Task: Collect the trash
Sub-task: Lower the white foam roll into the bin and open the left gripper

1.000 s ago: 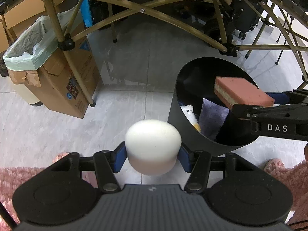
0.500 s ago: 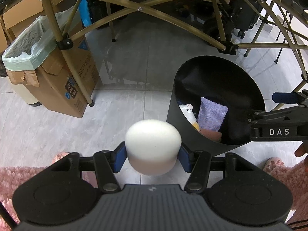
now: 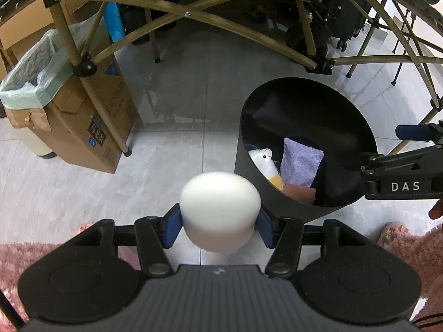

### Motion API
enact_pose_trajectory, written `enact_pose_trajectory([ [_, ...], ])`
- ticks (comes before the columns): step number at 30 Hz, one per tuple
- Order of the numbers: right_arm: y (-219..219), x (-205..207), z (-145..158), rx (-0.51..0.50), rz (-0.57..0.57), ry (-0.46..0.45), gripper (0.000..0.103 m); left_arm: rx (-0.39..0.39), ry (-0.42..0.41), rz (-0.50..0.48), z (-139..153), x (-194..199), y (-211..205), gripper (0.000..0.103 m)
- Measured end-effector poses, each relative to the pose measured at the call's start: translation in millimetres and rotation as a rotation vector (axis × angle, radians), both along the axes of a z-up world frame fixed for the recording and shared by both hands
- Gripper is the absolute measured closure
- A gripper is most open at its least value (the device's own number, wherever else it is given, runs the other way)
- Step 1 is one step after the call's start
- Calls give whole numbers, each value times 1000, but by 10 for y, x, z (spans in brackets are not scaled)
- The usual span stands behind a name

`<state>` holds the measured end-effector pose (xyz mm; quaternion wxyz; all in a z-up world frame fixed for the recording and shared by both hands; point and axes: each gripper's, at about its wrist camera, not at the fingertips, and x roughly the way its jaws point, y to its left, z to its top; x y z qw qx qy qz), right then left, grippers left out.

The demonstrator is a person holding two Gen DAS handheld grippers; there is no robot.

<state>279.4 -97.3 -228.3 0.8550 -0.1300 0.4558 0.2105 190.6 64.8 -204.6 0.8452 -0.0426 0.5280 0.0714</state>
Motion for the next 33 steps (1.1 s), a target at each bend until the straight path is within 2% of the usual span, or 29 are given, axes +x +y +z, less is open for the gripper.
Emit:
enact_pose_trajectory([
  [11, -199, -4, 163, 11, -37, -64, 0, 30, -39, -55, 80, 127, -231, 46],
  [22, -565, 100, 308, 24, -160, -114, 0, 56, -85, -154, 152, 347, -577, 46],
  [33, -939, 141, 460, 60, -285, -161, 0, 28, -117, -222, 163, 696, -914, 46],
])
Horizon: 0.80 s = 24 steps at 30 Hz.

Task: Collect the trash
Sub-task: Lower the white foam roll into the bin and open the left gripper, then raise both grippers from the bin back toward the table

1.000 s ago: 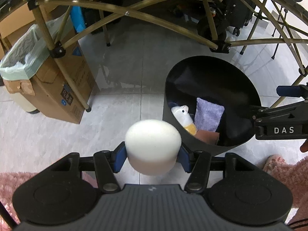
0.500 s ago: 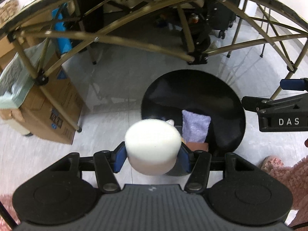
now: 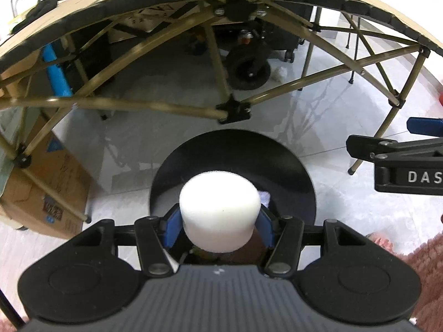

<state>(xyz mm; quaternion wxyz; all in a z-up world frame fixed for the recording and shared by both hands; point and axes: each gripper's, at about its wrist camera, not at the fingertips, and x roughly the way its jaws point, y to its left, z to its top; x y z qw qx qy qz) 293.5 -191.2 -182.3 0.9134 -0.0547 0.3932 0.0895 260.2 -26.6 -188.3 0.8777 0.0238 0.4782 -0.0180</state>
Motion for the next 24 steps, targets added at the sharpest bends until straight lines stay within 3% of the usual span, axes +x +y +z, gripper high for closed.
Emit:
enact_pose_trajectory([
  [17, -150, 77, -85, 12, -62, 36, 0, 2, 59, -12, -207, 366, -190, 44],
  [19, -135, 76, -78, 12, -58, 36, 0, -4, 77, -6, -220, 373, -193, 32],
  [21, -124, 78, -78, 11, -55, 35, 0, -23, 94, 11, -224, 374, -177, 3],
  [24, -130, 76, -77, 12, -59, 35, 0, -28, 131, 17, -249, 386, -170, 0],
])
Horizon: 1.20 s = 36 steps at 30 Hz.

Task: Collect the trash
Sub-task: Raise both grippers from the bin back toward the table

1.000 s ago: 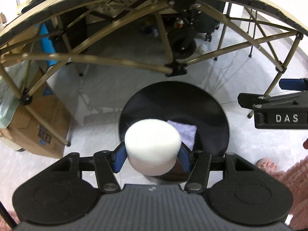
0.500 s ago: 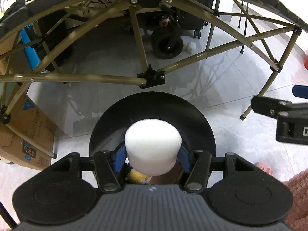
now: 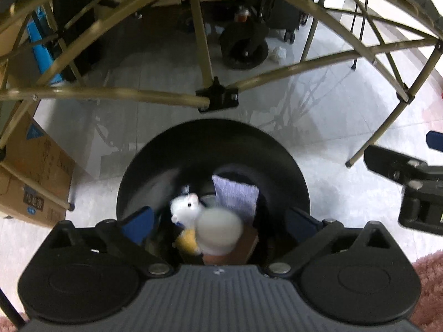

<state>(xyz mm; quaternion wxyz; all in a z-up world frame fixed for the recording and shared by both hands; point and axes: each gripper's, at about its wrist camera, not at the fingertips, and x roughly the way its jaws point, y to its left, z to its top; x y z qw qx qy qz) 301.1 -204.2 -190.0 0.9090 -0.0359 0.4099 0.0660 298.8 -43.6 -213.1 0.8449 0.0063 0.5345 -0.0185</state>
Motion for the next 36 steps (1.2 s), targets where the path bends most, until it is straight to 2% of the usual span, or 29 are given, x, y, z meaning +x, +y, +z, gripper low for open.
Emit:
enact_pose_trajectory([
  [5, -3, -8, 9, 4, -4, -1, 0, 2, 67, 15, -96, 3, 29, 0],
  [21, -1, -16, 8, 4, 5, 0, 0, 21, 73, 18, -90, -29, 25, 0],
  [28, -10, -48, 49, 15, 9, -17, 0, 21, 42, 21, 5, -79, 46, 0],
  [36, -14, -199, 293, 60, 45, -129, 0, 48, -62, 15, 230, -207, 81, 0],
])
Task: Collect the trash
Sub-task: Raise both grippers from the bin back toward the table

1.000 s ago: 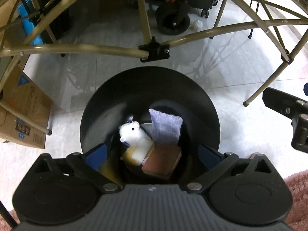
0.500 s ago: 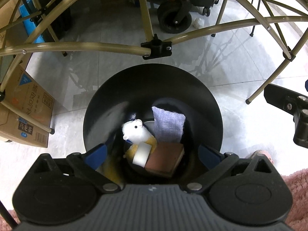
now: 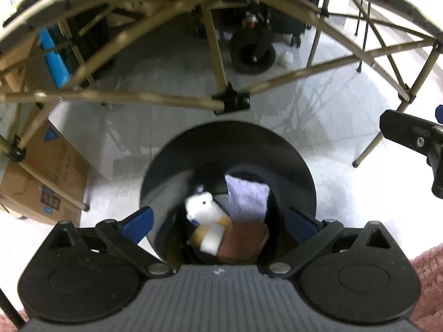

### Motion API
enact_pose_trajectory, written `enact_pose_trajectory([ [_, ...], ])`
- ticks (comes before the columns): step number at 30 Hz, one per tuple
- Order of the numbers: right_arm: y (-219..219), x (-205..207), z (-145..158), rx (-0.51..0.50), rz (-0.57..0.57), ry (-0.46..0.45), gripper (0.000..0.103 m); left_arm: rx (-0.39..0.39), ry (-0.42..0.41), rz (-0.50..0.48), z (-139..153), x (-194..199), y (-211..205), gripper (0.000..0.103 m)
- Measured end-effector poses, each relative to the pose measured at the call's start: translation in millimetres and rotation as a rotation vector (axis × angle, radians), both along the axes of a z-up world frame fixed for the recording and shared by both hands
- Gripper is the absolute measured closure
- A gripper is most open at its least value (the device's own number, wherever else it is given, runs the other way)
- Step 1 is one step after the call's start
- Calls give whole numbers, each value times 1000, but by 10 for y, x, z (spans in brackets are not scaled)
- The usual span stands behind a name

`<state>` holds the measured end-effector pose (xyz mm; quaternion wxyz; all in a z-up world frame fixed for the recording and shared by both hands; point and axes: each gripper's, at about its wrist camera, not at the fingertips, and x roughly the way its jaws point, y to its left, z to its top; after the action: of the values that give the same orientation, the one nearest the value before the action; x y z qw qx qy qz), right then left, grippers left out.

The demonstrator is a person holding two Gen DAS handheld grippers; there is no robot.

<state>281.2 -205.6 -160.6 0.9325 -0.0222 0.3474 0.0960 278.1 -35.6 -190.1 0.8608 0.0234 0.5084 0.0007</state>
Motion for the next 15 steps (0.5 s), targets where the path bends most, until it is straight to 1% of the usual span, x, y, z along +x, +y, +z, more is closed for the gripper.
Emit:
enact_pose_trajectory([
  [8, 9, -88, 146, 40, 43, -75, 0, 34, -133, -16, 270, -135, 19, 0],
  [15, 51, -197, 247, 61, 74, -122, 0, 63, -255, -6, 504, -274, 64, 0],
])
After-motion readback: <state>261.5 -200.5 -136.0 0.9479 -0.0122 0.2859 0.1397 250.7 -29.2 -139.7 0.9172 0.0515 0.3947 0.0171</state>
